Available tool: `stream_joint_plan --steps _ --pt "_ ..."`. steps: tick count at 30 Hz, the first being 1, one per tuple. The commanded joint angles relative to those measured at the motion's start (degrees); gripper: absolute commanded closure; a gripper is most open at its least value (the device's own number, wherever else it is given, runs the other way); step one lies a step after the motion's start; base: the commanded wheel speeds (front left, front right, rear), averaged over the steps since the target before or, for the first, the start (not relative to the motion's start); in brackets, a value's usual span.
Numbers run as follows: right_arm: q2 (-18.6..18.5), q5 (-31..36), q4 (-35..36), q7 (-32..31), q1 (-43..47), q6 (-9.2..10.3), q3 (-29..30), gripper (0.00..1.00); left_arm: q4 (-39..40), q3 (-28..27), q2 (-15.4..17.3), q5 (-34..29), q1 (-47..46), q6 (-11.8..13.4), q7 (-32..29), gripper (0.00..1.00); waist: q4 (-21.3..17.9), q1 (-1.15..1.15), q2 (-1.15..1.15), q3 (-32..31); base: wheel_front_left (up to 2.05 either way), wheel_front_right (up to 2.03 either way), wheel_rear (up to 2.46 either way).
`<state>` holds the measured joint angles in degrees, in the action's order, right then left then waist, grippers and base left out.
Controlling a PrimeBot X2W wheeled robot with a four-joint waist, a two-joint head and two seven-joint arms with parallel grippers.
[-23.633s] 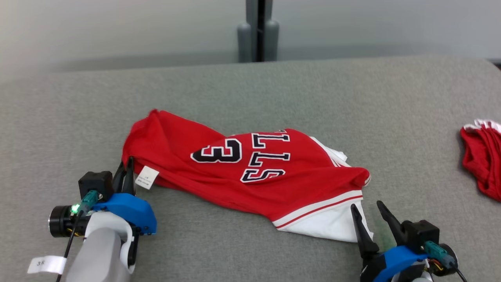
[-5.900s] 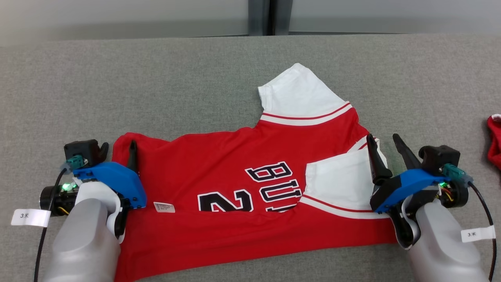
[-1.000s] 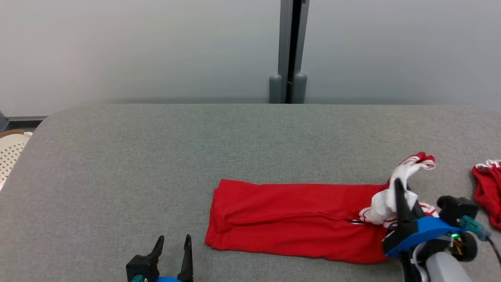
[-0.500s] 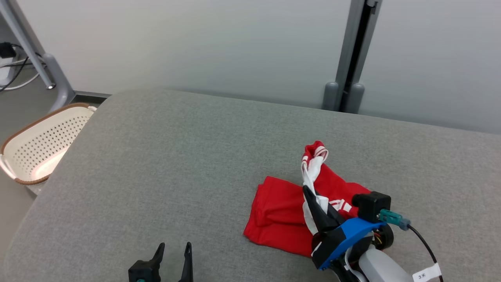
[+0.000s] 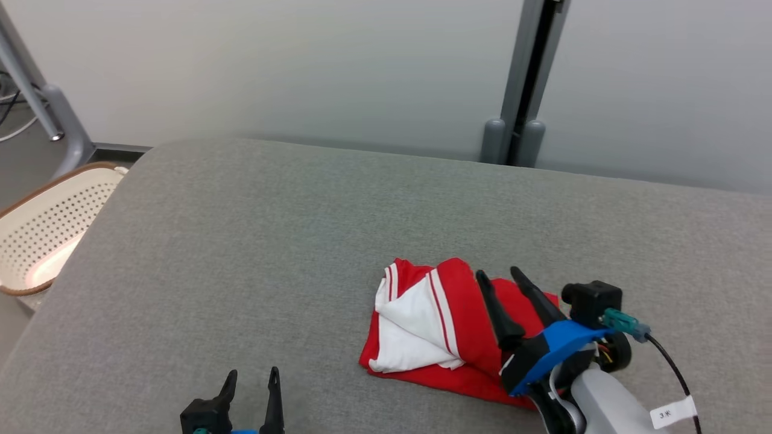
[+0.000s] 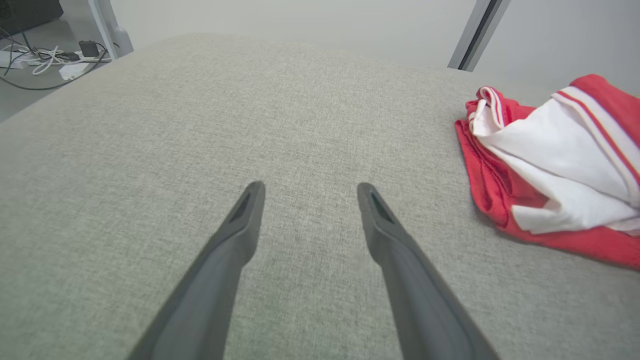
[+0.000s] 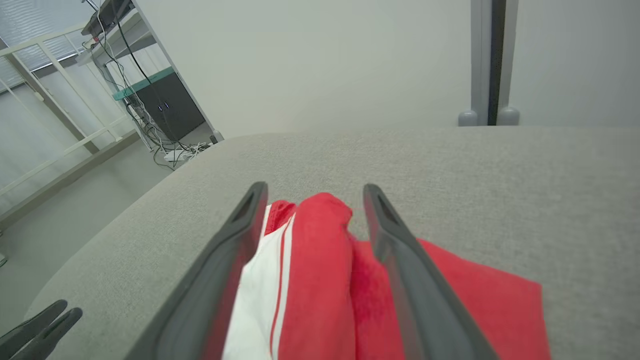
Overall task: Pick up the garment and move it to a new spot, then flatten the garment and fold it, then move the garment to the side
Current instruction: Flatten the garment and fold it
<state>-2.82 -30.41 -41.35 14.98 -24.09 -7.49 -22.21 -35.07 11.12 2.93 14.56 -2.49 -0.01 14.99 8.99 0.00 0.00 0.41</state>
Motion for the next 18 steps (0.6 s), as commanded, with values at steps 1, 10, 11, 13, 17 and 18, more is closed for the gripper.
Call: stream_joint_plan --steps 1,10,11,13,17,18 --pt "-0.2 1.7 0.0 0.2 1.6 0.00 1.8 0.00 0.5 -0.5 0.0 -0.1 0.0 0.1 0.3 0.00 -1.7 0.00 0.00 -0.8 0.00 0.00 0.00" --pt "-0.3 14.4 2.3 0.2 8.9 0.00 15.7 0.00 2.2 -1.3 0.0 -0.6 -0.6 0.2 0.3 0.00 -7.9 0.00 0.00 -1.2 0.00 0.00 0.00" --pt "-0.3 15.5 2.7 0.2 9.5 0.00 16.7 0.00 2.4 -1.4 0.0 -0.8 -0.4 0.3 0.3 0.00 -8.4 0.00 0.00 -1.2 0.00 0.00 0.00" --pt "-0.3 17.0 3.1 0.2 10.9 0.00 18.5 0.00 2.9 -1.8 0.0 -1.1 0.3 0.2 0.3 0.00 -9.4 0.00 0.00 -1.4 0.00 0.00 0.00" --pt "-0.1 19.0 4.0 0.2 13.9 0.00 21.7 0.00 4.1 -2.3 0.0 -2.1 1.9 0.2 0.3 0.00 -10.8 0.00 0.00 -2.1 0.00 0.00 0.00" --pt "-0.1 18.9 4.1 0.2 14.6 0.00 21.9 0.00 4.6 -2.4 0.0 -2.2 2.4 0.3 0.3 0.00 -11.1 0.00 0.00 -2.2 0.00 0.00 0.00"
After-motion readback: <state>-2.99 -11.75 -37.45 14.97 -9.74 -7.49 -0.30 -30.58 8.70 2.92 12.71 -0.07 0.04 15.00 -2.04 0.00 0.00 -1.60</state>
